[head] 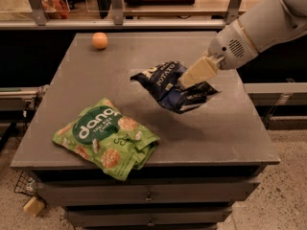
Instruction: Move blue chip bag near green rice chip bag
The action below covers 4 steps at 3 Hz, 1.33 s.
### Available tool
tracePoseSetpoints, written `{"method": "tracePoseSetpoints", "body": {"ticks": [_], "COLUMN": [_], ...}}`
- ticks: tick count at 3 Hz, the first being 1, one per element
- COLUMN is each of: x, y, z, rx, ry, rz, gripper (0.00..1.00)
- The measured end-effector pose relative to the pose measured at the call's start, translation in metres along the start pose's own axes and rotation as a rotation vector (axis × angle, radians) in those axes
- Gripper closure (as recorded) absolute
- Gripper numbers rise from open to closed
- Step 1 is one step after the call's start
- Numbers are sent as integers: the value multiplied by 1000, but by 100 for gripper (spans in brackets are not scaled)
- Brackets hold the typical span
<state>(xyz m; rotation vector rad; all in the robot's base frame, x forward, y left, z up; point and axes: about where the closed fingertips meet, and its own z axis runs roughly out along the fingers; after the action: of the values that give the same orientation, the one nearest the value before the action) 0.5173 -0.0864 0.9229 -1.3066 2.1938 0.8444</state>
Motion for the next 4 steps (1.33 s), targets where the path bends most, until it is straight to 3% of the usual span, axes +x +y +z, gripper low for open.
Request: {"method": "tracePoseSetpoints", "body": {"ticks": [1,2,4], "x": [-3,-11,-23], "y": [25,39,46], "z": [23,39,51], "rx": [-73,-110,-124], "ry": [-4,-24,-44], "rz": [-8,-8,-10], "gripper": [78,47,2]}}
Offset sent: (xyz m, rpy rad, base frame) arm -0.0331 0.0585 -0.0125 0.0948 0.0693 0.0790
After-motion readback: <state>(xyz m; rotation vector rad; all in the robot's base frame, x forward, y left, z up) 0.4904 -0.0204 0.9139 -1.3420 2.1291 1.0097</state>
